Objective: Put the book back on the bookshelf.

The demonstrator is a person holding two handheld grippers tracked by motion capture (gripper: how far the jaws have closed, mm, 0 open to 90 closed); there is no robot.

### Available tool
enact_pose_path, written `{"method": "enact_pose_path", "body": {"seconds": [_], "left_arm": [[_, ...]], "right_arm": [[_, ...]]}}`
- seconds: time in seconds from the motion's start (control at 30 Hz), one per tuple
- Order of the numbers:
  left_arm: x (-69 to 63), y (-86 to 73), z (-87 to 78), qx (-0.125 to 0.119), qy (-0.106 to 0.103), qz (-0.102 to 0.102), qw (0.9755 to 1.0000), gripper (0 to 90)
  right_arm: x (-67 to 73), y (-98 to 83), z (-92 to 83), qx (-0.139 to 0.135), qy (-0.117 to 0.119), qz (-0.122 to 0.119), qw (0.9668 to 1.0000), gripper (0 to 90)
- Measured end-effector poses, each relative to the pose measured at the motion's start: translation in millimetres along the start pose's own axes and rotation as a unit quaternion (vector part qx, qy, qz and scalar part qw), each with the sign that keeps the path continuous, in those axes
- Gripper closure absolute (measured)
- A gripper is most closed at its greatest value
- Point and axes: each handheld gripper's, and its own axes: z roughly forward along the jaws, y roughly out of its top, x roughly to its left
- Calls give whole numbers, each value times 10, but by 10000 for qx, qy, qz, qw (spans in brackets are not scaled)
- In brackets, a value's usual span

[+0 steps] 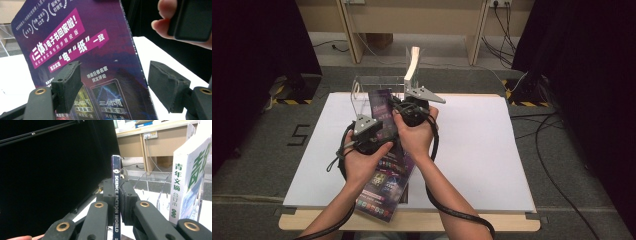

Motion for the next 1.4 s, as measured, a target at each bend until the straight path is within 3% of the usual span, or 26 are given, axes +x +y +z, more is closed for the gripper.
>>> {"method": "enact_pose_path", "body": {"seconds": [0.37,0.43,0.67,0.83,1.07,1.27,1.4], "left_arm": [[-48,75,98,-1,285,88,9996,274],[-75,83,114,-42,425,218,9988,284],[-86,84,111,-6,431,136,9990,352],[-44,90,64,15,279,-96,9996,455],[24,77,4,-26,232,-300,9993,569],[65,44,-40,-117,304,-345,9989,663],[125,10,-74,-234,422,-234,9986,798]], "right_arm": [[20,2,0,-11,-14,-39,10000,853],[25,1,-2,-10,-8,-38,10000,853],[71,4,-17,-22,51,-61,10000,852],[106,10,-21,-56,116,-29,9999,852],[168,16,-4,-74,194,-64,9998,850],[209,19,5,-71,236,-115,9996,829],[228,40,21,-48,301,-331,9990,750]]}}
